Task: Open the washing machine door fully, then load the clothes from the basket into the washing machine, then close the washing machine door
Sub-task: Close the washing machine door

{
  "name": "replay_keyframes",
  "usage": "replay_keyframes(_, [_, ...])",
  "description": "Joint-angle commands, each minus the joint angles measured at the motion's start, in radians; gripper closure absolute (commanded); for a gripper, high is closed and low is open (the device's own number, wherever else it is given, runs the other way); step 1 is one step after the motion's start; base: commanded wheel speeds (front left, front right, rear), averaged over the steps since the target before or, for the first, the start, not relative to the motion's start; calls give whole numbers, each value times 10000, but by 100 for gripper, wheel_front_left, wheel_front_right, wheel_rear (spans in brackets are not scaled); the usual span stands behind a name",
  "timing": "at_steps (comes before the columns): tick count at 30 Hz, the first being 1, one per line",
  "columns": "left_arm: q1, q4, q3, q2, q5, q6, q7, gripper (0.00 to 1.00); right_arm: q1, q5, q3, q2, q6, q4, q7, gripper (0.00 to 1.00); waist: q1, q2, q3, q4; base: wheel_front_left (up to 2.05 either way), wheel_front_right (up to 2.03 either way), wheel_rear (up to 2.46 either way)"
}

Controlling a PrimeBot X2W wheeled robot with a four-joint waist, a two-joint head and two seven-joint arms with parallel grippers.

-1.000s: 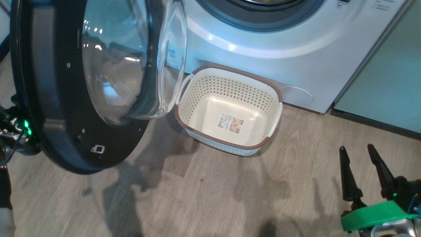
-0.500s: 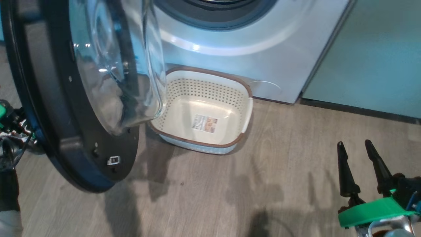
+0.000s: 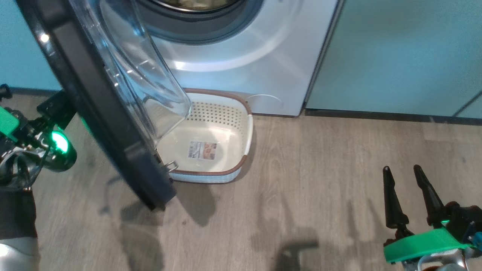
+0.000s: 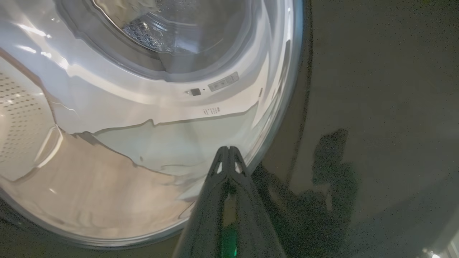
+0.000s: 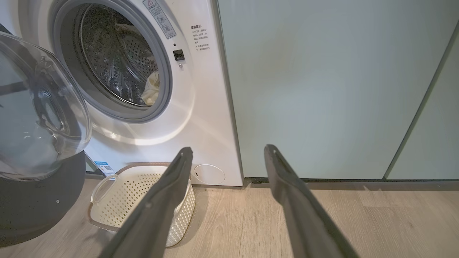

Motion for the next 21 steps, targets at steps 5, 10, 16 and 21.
replay_keyframes(5, [-651,-297,190,214,178,-100,-220,100,-353,119,263,-8,44,-232,-161,0,0,0,-85,-541,0,0,0])
replay_keyframes(10, [-974,-76,113,84,368,-177,-527,100,-385,203,337,-7,44,-156,-188,0,0,0,-71,-969,0,0,0])
replay_keyframes(16, [-1516,467,24,-40,699,-395,-1041,100,-466,271,371,-7,44,-99,-208,0,0,0,3,-1459,0,0,0])
replay_keyframes(21, [-1990,1111,31,-75,927,-639,-1469,100,-565,348,409,-7,44,-56,-218,0,0,0,77,-1785,0,0,0])
